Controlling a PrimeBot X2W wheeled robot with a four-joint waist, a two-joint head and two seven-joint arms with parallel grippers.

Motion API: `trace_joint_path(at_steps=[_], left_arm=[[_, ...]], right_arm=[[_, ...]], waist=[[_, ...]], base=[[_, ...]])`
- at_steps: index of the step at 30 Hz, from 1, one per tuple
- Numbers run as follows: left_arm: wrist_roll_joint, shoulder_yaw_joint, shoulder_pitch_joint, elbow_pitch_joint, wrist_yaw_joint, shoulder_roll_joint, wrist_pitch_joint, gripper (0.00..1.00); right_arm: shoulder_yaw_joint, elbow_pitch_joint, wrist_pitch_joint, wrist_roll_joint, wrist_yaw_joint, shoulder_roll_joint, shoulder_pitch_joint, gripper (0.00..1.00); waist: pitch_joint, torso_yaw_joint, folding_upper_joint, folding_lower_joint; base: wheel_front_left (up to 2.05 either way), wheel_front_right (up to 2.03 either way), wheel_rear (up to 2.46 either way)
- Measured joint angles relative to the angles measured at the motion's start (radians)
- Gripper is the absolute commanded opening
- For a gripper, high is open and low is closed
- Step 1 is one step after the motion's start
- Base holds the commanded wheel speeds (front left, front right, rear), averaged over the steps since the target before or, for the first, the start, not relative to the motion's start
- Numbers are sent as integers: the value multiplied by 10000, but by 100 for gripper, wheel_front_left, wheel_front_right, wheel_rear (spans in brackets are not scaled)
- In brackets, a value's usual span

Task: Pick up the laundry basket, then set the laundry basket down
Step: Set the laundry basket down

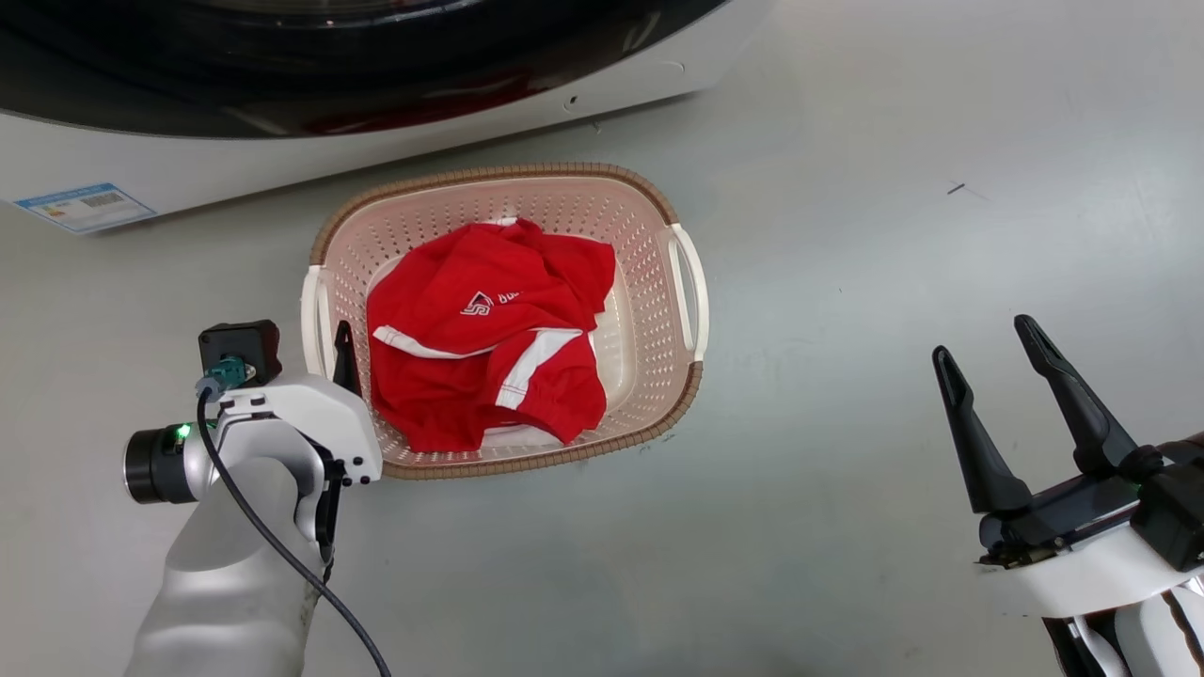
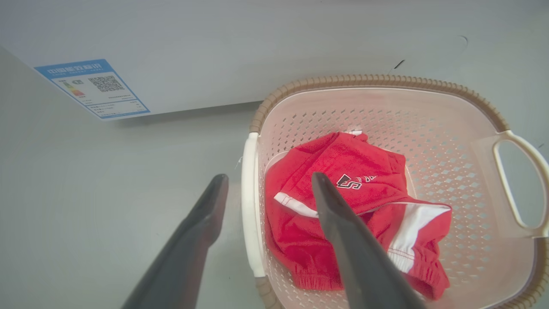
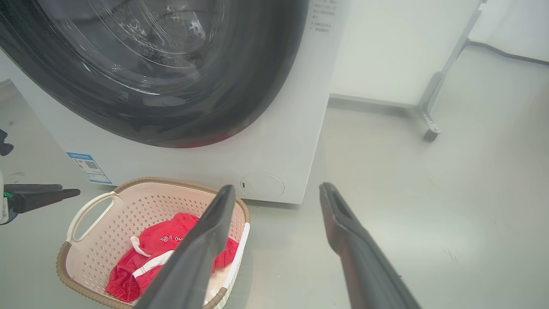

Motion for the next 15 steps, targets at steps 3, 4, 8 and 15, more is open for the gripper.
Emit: trace_joint_path(at_steps=[3,4,8,15], left_arm=[[4,-44,-389,286,77,65,0,100],[63,-98,-521,378,82,82,0,100],[159,-163,-987,591,102,113,-10,100],[215,-288,-1581,915,242,280,-12,100]], right_arm=[[23,-56,0,42,0,-13,-2,100],[27,-75,0,52,0,-25,-15,100],[48,-169,0,138,0,-151,-276,100],[61,-309,0,247,0,-224,-393,100]], waist=[[431,-72,0,0],[567,-82,0,1],[1057,-65,0,0],[1662,-4,0,1]], base=[[0,0,0],[0,0,0],[0,0,0],[0,0,0]])
